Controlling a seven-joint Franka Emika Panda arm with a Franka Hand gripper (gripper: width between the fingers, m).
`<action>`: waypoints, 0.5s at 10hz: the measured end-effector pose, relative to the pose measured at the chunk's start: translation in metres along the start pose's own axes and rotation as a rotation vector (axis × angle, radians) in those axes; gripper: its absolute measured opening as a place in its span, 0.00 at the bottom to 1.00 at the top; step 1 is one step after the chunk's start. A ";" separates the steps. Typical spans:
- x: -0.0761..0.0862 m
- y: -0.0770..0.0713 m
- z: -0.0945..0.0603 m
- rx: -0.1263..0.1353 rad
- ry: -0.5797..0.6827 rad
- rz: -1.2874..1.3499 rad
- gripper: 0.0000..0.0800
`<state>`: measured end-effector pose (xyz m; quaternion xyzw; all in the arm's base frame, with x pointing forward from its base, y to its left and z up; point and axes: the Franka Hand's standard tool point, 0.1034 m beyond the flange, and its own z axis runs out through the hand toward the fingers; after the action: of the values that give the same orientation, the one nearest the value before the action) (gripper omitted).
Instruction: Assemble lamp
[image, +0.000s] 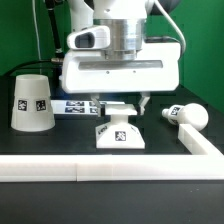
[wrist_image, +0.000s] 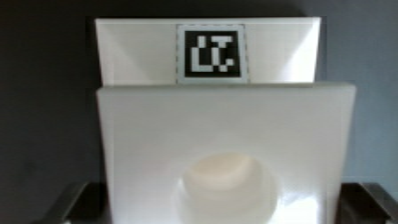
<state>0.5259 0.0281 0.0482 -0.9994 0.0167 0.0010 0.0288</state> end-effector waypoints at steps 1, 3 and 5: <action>0.017 -0.010 0.000 0.004 0.016 -0.015 0.67; 0.043 -0.028 0.001 0.010 0.047 -0.037 0.67; 0.063 -0.046 0.002 0.017 0.072 -0.055 0.67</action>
Offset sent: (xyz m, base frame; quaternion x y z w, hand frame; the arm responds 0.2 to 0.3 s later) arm 0.0448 0.0357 -0.0166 0.0056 -0.0010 0.0014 1.0000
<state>0.5900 0.0716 0.0491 -0.9986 -0.0097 -0.0358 0.0365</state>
